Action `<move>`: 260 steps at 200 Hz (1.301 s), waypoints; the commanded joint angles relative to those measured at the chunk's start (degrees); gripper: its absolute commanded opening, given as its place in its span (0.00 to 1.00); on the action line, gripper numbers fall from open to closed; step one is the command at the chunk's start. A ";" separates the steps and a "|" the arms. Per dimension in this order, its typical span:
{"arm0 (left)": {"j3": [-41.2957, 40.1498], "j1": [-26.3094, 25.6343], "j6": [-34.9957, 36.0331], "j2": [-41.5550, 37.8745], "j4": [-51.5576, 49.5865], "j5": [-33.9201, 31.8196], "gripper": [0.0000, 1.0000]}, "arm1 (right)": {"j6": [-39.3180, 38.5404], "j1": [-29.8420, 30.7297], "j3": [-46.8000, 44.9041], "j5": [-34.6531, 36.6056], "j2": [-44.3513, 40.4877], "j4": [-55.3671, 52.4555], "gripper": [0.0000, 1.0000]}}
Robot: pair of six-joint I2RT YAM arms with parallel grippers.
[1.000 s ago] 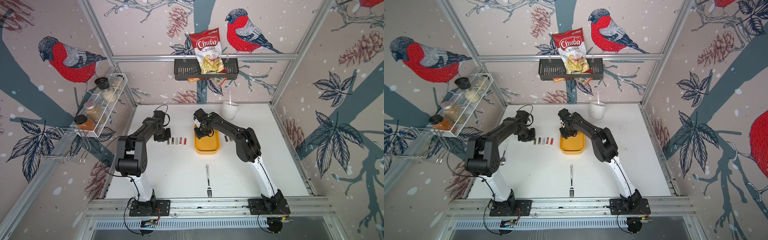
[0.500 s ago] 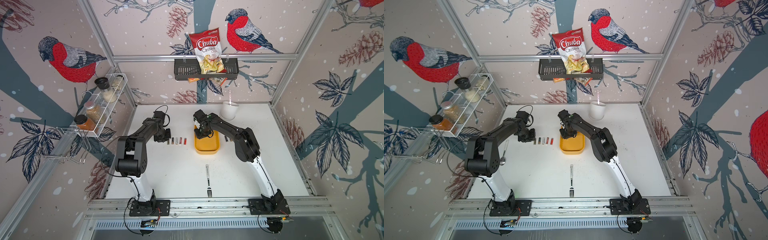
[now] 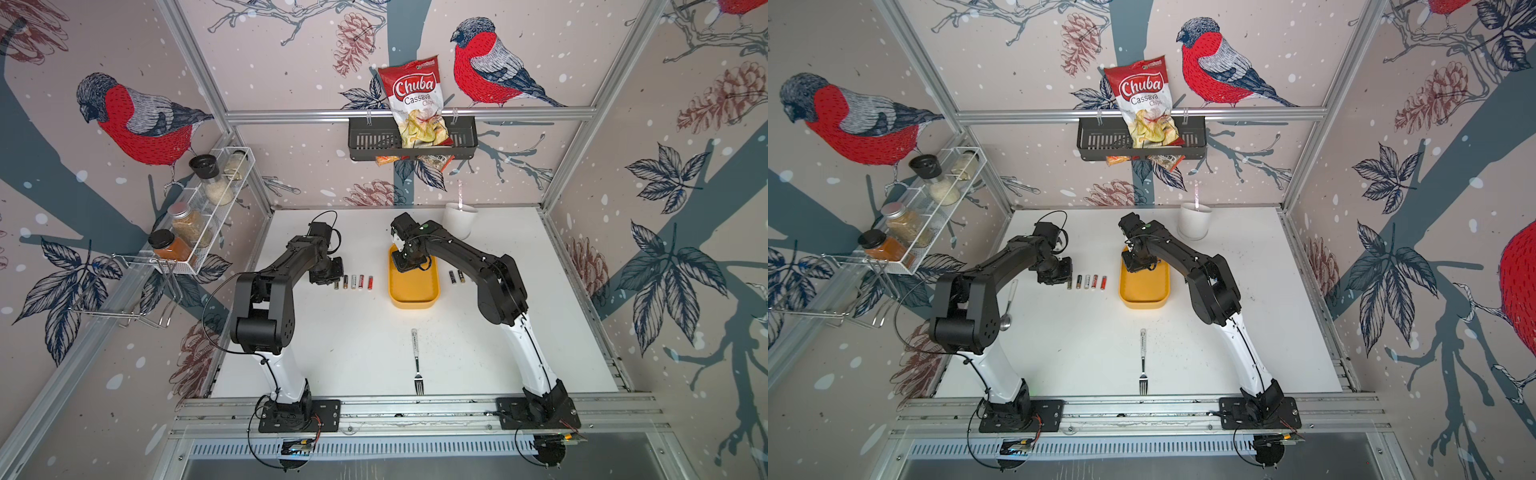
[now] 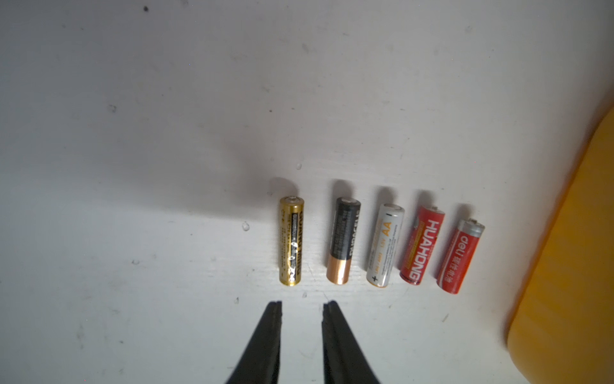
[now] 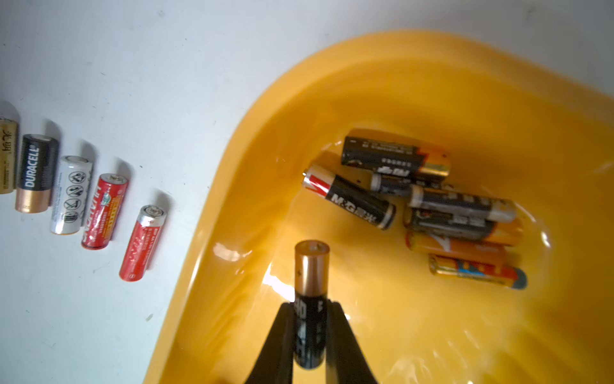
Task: Take the batteries out of the storage box
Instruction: Pick up the battery from the storage box, then place the battery at the center of the board.
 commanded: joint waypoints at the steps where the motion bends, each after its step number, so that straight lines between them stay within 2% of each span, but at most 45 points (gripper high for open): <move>1: 0.40 -0.04 -0.02 -0.64 0.06 -0.68 0.27 | -0.14 -0.50 -1.10 0.64 -2.35 -1.16 0.20; 138: 3.56 -0.39 0.39 0.56 -1.08 -0.41 0.27 | -0.67 -6.85 -11.76 2.28 -14.65 -0.55 0.20; 198: 5.70 -0.39 1.16 1.54 -2.02 -0.70 0.27 | -1.13 -12.60 -23.37 2.78 -23.42 2.48 0.20; 260: 6.87 -0.39 1.77 2.60 -2.14 0.09 0.27 | -2.10 -20.49 -34.81 3.46 -29.01 6.14 0.20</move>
